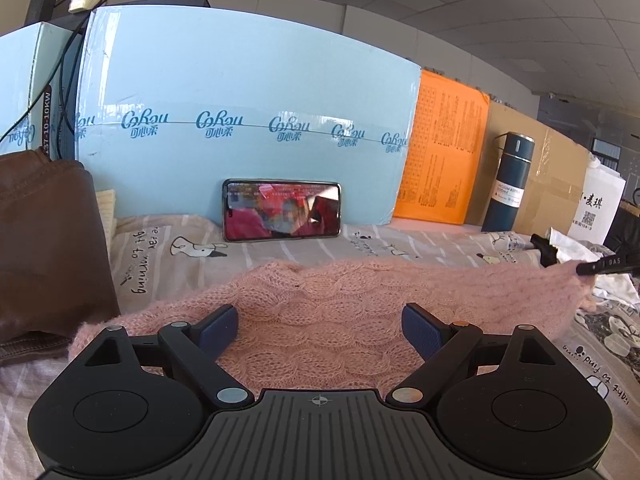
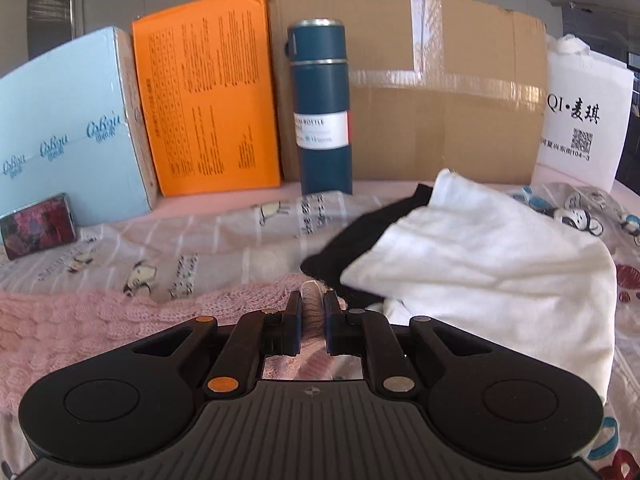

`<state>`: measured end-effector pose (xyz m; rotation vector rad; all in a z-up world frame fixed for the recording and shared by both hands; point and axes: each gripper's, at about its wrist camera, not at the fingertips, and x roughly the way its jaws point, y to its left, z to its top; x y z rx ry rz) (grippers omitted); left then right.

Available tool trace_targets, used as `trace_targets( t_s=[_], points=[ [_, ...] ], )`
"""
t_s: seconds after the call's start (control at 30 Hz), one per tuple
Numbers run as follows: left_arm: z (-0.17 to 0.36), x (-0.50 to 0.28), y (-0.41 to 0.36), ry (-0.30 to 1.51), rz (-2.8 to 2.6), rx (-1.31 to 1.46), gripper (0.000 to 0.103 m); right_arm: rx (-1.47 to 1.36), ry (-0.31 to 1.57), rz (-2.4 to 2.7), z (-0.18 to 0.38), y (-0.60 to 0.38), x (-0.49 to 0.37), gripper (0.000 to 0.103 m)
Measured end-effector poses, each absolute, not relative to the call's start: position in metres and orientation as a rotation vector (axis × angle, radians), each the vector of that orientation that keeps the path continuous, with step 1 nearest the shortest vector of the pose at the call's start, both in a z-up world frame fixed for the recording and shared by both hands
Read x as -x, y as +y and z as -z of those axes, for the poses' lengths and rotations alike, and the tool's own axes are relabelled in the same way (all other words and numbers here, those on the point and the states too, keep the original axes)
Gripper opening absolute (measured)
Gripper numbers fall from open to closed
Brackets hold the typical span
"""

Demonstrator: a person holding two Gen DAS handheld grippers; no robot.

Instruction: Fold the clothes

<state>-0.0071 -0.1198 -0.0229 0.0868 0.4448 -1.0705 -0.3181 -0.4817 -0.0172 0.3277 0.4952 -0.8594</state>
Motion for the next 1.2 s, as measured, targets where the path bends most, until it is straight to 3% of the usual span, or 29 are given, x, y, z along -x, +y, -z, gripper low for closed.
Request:
trace_targets(
  t_s=[0.17,0.27,0.3,0.33,0.5,0.73,0.9,0.97,1.03,1.1,1.2],
  points=[
    [0.022,0.008,-0.119,0.436,1.066,-0.082,0.091,-0.355,0.524,0.884,0.021,-0.473,0.327,0.013],
    [0.02,0.007,-0.116,0.43,1.058,-0.065,0.091,-0.436,0.48,0.914,0.013,-0.467,0.337,0.046],
    [0.02,0.007,-0.115,0.429,1.055,-0.058,0.091,-0.491,0.452,0.905,0.01,-0.463,0.342,0.069],
    [0.02,0.006,-0.114,0.431,1.054,-0.053,0.091,-0.546,0.424,0.896,0.006,-0.459,0.348,0.08],
    [0.02,0.006,-0.114,0.433,1.06,-0.048,0.091,-0.875,0.356,0.665,0.011,-0.449,0.351,0.082],
    [0.022,0.003,-0.113,0.445,1.032,-0.039,0.091,-1.041,0.347,0.674,0.044,-0.466,0.321,0.078],
    [0.025,-0.003,-0.113,0.464,0.983,-0.04,0.091,-0.924,0.293,0.742,0.043,-0.473,0.301,0.073],
    [0.026,-0.004,-0.113,0.468,0.978,-0.039,0.091,-0.873,0.298,0.774,0.049,-0.477,0.292,0.061],
    [0.027,-0.005,-0.112,0.468,0.975,-0.04,0.091,-0.837,0.301,0.793,0.054,-0.478,0.288,0.025],
    [0.027,-0.005,-0.112,0.462,0.976,-0.039,0.091,-0.81,0.291,0.798,0.056,-0.476,0.289,0.016],
    [0.026,-0.004,-0.11,0.45,0.99,-0.028,0.091,-0.759,0.198,0.787,0.04,-0.465,0.303,0.014]
  ],
)
